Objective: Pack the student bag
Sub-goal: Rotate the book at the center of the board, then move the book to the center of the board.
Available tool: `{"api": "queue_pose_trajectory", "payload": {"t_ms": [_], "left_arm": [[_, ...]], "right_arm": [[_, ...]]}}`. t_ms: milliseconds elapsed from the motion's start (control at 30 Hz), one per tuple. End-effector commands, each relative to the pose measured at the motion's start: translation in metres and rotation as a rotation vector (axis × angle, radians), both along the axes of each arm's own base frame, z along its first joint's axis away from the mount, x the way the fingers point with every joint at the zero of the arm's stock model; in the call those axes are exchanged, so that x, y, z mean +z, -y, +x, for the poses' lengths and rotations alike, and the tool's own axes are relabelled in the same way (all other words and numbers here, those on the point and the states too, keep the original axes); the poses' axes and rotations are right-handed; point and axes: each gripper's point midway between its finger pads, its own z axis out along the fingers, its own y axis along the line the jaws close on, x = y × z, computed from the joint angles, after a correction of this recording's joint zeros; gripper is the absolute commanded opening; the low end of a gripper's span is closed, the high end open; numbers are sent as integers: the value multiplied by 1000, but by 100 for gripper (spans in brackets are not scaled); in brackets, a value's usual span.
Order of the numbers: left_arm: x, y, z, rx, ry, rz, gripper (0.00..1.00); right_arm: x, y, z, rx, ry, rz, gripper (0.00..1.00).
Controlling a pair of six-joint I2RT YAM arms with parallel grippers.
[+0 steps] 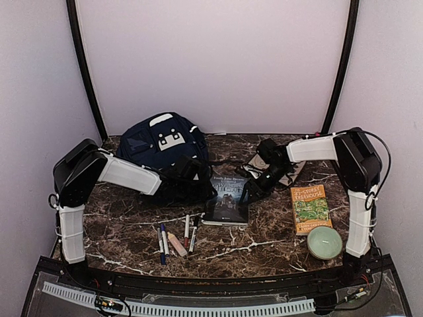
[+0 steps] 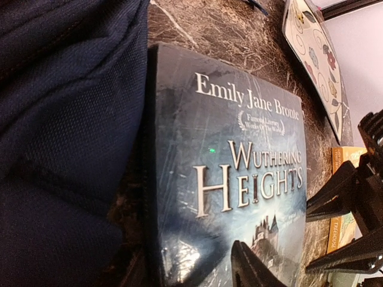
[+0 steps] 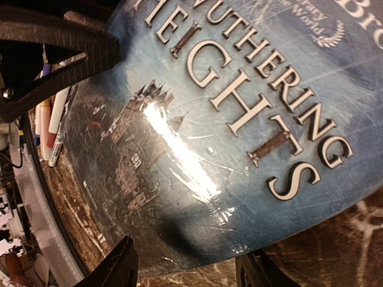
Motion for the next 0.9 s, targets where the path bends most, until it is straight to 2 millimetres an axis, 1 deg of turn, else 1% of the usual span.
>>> {"api": "queue_pose_trajectory", "payload": {"t_ms": [0, 167, 267, 300, 433, 567, 633, 733, 767, 833, 867], "left_arm": [[79, 58, -30, -199, 128, -194, 47], [92, 53, -34, -198, 171, -197, 46], [101, 53, -38, -210, 195, -202, 45], [103, 53, -39, -212, 202, -201, 45], [112, 53, -42, -210, 233, -193, 45], [114, 47, -41, -185, 243, -156, 45], [114, 40, -38, -154, 253, -131, 45], [109, 27, -34, -101, 263, -90, 45], [105, 22, -33, -83, 262, -72, 45], [99, 14, -30, -48, 275, -42, 46], [96, 9, -27, -28, 282, -23, 46]], "right_arm": [[49, -42, 37, 51, 301, 173, 55], [49, -49, 42, 52, 316, 184, 53], [52, -58, 39, 64, 318, 197, 52], [55, -61, 37, 70, 326, 203, 52], [79, -73, 33, 93, 407, 234, 51], [100, -79, 38, 81, 477, 264, 51], [106, -83, 44, 73, 501, 282, 51], [102, -94, 54, 72, 488, 292, 51], [91, -98, 58, 69, 463, 284, 51], [87, -110, 69, 60, 438, 301, 51], [81, -115, 72, 54, 416, 307, 51]]}}
